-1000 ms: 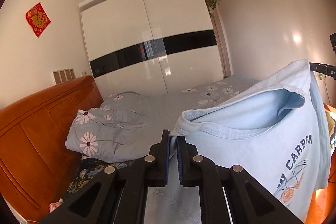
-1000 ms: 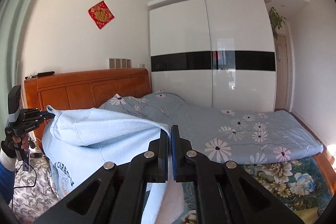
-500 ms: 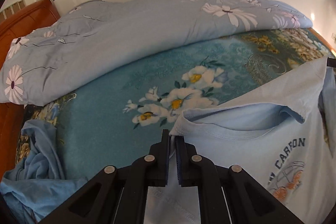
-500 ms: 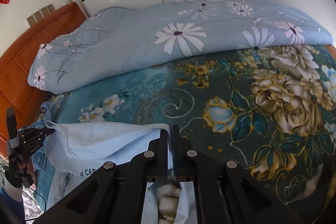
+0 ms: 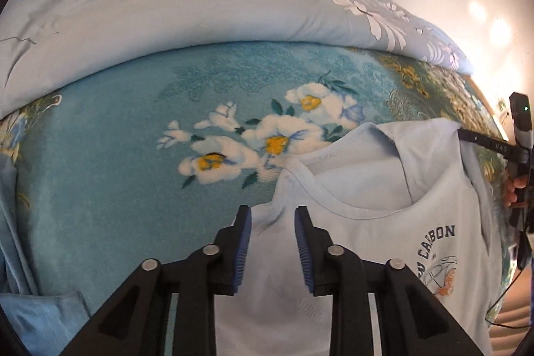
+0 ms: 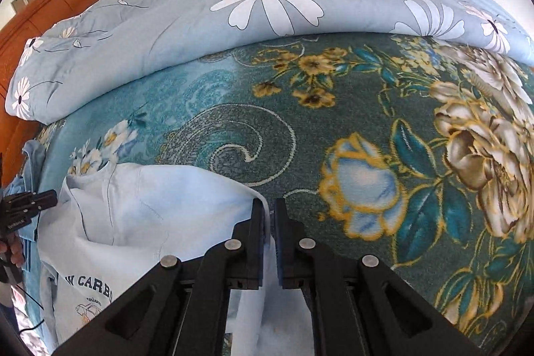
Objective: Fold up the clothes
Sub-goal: 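Lay the shirt flat on the sheet with both grippers and release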
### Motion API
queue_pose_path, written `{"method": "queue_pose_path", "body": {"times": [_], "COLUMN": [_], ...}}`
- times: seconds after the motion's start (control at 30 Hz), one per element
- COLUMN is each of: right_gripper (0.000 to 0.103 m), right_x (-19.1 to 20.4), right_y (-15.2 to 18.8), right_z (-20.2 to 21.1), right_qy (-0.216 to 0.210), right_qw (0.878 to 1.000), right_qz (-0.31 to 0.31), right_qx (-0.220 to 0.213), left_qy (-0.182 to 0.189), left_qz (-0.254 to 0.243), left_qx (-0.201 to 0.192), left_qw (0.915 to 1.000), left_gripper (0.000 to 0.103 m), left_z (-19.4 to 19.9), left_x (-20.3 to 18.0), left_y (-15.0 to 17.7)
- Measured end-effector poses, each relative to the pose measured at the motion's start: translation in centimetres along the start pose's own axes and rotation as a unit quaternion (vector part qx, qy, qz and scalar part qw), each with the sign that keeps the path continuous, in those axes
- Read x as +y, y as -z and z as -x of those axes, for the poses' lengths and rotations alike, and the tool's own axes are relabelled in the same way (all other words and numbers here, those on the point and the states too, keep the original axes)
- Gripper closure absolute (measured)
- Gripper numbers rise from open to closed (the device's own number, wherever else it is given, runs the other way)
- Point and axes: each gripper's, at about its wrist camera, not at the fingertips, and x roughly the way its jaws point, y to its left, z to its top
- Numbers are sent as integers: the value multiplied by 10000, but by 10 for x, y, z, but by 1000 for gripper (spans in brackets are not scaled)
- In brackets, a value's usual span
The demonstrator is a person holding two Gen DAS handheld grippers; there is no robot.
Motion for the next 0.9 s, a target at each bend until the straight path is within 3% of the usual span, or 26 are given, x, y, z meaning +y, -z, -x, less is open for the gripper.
{"method": "queue_pose_path", "body": {"times": [0.07, 0.13, 0.23, 0.37, 0.6, 0.8, 0.87, 0.9], "right_gripper": [75, 75, 73, 63, 50, 48, 48, 48], "right_x": [-1, 0, 12, 50, 111, 130, 130, 129], "right_y": [1, 2, -1, -1, -10, -14, -17, -18], "right_z": [12, 26, 35, 22, -23, -51, -59, -61], "right_qy": [77, 41, -192, -390, -463, -371, -375, -409], "right_qw": [9999, 9996, 9983, 9925, 9681, 9392, 9371, 9380], "right_qz": [80, 146, 444, 1135, 2462, 3400, 3447, 3413], "right_qx": [-111, -248, -339, -245, -44, 296, 411, 457], "left_qy": [36, 22, 61, 87, 272, 455, 506, 531], "left_qz": [186, 258, 324, 519, 527, 506, 496, 489], "left_qx": [-71, -10, 115, 336, 580, 564, 517, 492], "left_qw": [9998, 9997, 9994, 9980, 9966, 9961, 9962, 9962], "left_gripper": [62, 60, 60, 60, 60, 61, 62, 69], "left_z": [15, 22, 17, -3, -18, -20, -17, -15], "left_x": [10, 16, 20, 23, 24, 27, 27, 28], "left_y": [9, 19, 27, 31, 35, 37, 38, 39]}}
